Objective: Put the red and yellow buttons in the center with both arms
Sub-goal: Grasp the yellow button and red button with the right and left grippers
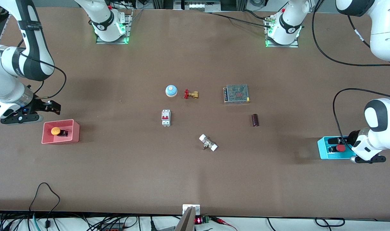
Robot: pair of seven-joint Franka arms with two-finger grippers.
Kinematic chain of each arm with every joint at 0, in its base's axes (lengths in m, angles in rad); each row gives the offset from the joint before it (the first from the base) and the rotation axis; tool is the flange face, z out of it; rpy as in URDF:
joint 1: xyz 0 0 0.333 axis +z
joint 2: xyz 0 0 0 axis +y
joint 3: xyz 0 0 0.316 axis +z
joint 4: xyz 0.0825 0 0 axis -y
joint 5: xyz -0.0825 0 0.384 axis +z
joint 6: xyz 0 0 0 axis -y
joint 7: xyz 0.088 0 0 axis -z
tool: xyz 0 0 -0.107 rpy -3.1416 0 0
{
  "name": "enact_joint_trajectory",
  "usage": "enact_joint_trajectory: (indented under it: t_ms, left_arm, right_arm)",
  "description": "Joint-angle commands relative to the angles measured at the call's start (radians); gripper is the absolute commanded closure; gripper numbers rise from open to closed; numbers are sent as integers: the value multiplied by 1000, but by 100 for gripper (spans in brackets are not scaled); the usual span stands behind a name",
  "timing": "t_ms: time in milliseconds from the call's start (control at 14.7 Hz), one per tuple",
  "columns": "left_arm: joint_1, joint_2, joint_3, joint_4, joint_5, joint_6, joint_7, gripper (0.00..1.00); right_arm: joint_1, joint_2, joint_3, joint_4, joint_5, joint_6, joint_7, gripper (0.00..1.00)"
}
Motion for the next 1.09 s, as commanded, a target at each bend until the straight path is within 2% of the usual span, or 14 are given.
enact_joint_trajectory:
  t_ms: [0, 477, 818, 1023]
  left_arm:
    - [12, 3, -1, 12, 20, 4, 26, 0]
    - [2, 21, -1, 12, 23, 35, 35, 0]
    - [-4, 49, 2, 35, 41, 35, 45, 1]
    - [-6, 53, 2, 35, 41, 35, 48, 2]
  right_arm:
    - [-7, 38, 9, -8, -6, 83, -4, 0]
    - [-37, 142, 9, 37, 9, 157, -7, 0]
    - [-40, 177, 15, 95, 57, 146, -14, 0]
    - [-44, 217, 16, 121, 116, 143, -27, 0]
